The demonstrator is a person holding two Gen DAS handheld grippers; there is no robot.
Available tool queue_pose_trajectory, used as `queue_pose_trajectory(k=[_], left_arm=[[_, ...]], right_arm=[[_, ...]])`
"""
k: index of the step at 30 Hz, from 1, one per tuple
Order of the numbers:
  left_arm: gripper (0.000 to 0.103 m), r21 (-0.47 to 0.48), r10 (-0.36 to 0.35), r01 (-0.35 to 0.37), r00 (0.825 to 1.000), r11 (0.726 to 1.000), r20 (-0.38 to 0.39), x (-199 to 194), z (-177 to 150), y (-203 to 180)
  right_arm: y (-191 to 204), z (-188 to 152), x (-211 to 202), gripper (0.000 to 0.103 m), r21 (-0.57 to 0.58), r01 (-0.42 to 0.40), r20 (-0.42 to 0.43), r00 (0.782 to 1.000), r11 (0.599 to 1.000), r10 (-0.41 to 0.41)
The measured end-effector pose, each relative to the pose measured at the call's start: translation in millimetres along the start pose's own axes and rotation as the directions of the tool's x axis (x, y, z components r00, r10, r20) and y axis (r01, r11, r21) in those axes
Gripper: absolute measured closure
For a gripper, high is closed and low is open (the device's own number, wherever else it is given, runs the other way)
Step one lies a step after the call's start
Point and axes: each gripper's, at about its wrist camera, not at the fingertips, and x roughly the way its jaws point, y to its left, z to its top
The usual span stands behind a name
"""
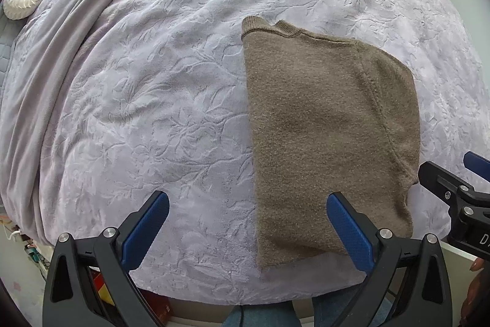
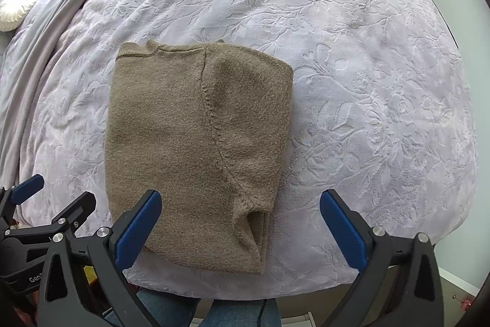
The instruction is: Fold small clothes
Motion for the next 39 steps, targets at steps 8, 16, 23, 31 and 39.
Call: queue_pose_trajectory(k=[8,16,23,31,39], left_arm=[[0.0,-0.004,0.002,-0.002,1.0,1.0,0.0,0.2,1.3,3.2],[0.0,-0.011,0.001,-0.001,1.0,1.0,-0.007,1.2,2.0,2.2],[0.0,-0.014,0.003,-0.003,1.0,1.0,-0.009,2.3,2.3,2.4],[0.0,-0.013,0.003,-0.003,1.0,1.0,-0.009,2.2,2.5,2.3],[0.0,-0.012,0.003,-0.003,1.0,1.0,-0.008,2.2,2.6,2.6]], right_arm=[[1.1,1.1,0.3,0.0,-0.001,0.001,-0.001,1.0,1.0,-0.001],[1.1,2.9,0.9,0.0,-0.004,0.003,-0.006,1.0,1.0,-0.003],[-0.3,4.3,1.0,0.0,-0.003,0.006,-0.004,1.0,1.0,-0.006],[-1.1,4.3,0.8,0.0,0.0,0.009,-0.004,1.0,1.0,-0.009],[0.0,3.3,0.8,0.0,0.002,0.006,-0.006,1.0,1.0,-0.006]])
